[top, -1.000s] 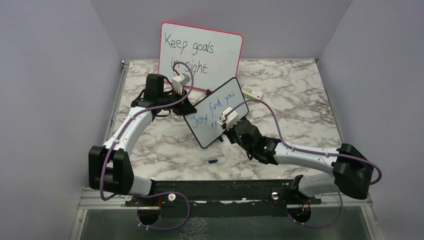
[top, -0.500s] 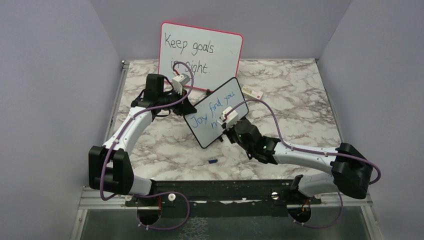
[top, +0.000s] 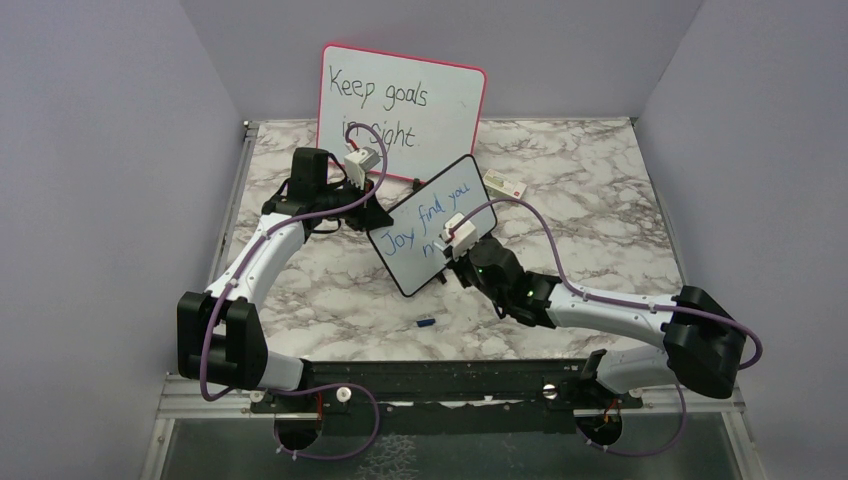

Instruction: Write a sentence on the whiteboard

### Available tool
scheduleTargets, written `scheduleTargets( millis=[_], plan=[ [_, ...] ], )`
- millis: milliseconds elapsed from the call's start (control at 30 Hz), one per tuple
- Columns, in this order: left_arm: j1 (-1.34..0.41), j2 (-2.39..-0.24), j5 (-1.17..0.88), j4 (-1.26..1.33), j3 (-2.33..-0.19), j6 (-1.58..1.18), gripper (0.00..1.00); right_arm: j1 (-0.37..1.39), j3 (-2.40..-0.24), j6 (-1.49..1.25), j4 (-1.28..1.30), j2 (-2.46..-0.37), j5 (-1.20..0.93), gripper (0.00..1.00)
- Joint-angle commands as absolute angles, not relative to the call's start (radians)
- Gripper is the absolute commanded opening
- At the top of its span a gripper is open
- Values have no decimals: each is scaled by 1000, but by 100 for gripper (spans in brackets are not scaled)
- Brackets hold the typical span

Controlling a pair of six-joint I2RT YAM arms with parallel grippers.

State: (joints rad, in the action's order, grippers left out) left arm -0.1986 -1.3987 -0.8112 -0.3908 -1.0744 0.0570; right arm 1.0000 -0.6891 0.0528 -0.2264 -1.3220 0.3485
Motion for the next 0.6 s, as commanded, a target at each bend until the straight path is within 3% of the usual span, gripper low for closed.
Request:
scheduleTargets(
  millis=[0, 567],
  plan=[
    [-209, -1398, -752, -436, -1060, 119, 0, 997, -699, 44, -181, -1319, 302, 0],
    [-209, -1401, -753, -436, -1062, 118, 0, 988, -686, 58, -155, -1327, 376, 1]
  ],
)
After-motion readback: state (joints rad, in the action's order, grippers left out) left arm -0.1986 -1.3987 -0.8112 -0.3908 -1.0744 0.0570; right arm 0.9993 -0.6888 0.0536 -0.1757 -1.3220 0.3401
